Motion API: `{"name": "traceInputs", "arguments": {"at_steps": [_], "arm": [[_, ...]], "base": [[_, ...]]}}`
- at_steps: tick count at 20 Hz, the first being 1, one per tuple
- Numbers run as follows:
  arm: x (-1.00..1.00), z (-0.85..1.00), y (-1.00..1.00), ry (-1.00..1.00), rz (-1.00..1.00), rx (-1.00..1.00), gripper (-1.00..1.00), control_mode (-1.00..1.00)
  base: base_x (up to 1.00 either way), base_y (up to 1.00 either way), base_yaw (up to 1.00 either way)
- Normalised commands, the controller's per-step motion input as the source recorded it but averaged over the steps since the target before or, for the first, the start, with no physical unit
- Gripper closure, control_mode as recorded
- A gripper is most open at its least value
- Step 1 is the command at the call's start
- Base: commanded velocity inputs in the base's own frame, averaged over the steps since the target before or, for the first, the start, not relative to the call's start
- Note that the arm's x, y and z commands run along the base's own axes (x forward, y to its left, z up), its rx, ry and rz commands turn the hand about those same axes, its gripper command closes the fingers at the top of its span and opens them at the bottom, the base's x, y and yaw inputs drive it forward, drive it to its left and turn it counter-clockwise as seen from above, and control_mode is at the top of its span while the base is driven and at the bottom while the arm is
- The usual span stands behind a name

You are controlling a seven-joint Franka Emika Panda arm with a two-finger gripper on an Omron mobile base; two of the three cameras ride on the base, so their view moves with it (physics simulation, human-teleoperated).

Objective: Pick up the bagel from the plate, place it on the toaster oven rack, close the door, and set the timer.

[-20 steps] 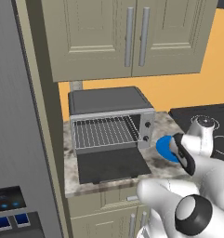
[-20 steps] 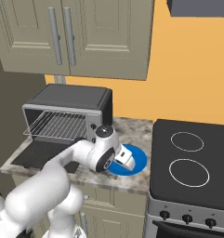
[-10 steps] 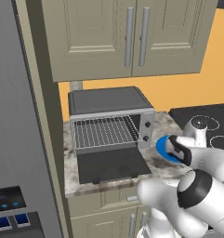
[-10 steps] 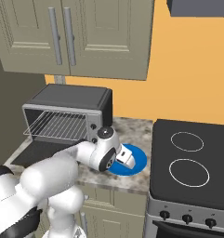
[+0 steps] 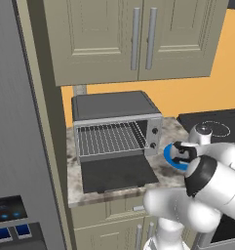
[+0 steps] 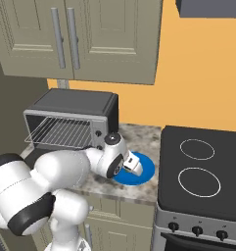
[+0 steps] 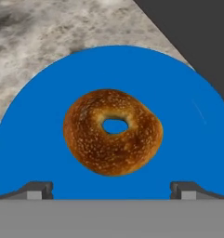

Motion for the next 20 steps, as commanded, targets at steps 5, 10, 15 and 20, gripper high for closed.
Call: {"name": "traceInputs", "arguments": {"at_steps": [5, 10, 15, 20], "arm": [[0.13, -0.16, 0.00, 0.00, 0.00, 0.00, -1.00, -1.00], [0.08, -0.20, -0.02, 0.00, 0.00, 0.00, -1.00, -1.00], [0.04, -0.14, -0.14, 0.00, 0.00, 0.00, -1.00, -1.00], [0.03, -0.10, -0.14, 0.00, 0.00, 0.00, -1.00, -1.00]], "base": [[0.00, 0.00, 0.00], [0.00, 0.00, 0.00], [0.00, 0.00, 0.00], [0.00, 0.00, 0.00]]}}
